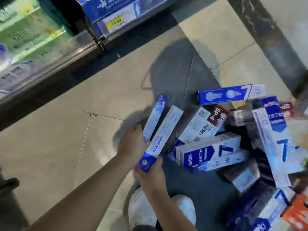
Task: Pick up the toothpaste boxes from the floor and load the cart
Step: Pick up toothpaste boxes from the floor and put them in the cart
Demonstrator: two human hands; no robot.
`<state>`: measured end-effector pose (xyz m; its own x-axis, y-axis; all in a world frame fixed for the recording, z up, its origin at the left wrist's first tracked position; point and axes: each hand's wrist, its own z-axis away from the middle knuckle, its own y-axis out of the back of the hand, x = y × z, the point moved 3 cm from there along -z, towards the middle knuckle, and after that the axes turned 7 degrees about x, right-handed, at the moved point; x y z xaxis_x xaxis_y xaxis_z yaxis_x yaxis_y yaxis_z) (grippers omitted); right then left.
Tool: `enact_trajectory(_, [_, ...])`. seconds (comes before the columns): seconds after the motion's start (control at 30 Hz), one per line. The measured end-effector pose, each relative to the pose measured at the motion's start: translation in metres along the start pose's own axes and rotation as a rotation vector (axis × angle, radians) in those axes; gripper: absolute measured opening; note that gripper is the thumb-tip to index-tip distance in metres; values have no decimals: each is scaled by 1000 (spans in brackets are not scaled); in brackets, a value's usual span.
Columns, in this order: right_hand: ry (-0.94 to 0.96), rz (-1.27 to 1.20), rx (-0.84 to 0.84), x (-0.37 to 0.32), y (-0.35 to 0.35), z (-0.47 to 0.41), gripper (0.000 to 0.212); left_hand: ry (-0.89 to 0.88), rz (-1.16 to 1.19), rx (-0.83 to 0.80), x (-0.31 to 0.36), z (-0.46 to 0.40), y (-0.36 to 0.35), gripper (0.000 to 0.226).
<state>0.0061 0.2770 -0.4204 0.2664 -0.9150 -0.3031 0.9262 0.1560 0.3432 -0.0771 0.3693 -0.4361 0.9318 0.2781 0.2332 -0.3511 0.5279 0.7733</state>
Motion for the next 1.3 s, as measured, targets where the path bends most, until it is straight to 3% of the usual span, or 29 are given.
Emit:
enact_trajectory(0.13, [3, 30, 122, -4, -8, -10, 55, -66, 59, 5, -4, -16, -7, 28])
enact_trajectory(0.27, [-14, 23, 180, -9, -5, -13, 48, -45, 119, -12, -6, -17, -6, 22])
enact_trajectory(0.5, [59, 64, 154, -28, 45, 36, 32, 158, 322, 85, -8, 24, 57, 25])
enact_trajectory(0.67, [132, 48, 173, -74, 79, 113, 32, 211, 432, 73, -8, 85, 138, 19])
enact_trajectory(0.83, [276, 223, 98, -141, 135, 216, 26, 226, 568, 67, 4, 173, 244, 16])
enact_trajectory(1.13, [529, 537, -6, -209, 205, 416, 32, 300, 709, 176, 16, 352, 378, 54])
enact_trajectory(1.3, [644, 667, -75, -198, 221, 513, 36, 366, 772, 333, 9, 460, 426, 19])
